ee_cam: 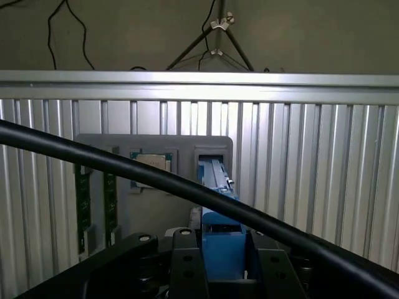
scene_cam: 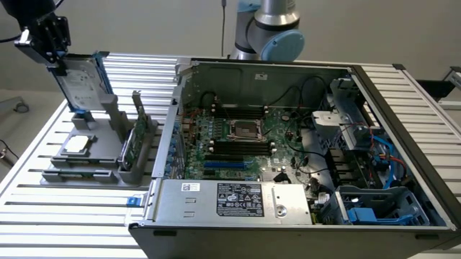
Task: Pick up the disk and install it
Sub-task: 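Pick up the disk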
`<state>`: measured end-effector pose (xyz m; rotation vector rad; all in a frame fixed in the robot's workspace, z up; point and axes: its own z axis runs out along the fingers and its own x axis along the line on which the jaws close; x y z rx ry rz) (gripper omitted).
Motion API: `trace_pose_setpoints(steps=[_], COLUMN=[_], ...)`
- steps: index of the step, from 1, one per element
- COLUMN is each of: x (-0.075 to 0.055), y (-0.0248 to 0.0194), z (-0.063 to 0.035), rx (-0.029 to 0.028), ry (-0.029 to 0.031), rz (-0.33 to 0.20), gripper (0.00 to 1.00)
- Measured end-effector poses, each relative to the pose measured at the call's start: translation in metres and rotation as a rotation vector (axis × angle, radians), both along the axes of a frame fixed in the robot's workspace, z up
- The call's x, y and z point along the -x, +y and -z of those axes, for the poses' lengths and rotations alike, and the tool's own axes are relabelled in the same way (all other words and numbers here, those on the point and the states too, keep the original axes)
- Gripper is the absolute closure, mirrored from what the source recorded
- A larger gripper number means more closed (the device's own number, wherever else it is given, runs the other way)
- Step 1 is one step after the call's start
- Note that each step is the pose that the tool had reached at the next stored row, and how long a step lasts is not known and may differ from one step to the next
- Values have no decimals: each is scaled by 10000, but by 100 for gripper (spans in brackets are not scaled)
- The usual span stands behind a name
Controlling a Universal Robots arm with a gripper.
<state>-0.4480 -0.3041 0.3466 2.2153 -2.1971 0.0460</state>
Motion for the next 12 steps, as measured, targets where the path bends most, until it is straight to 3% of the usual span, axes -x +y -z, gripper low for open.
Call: trace_pose_setpoints(steps=[6, 12], x=[-22, -210], y=[3, 3], z=[-274, -543], rx=[0, -7], ry=[0, 31], rz=[1, -31], gripper=[68, 68])
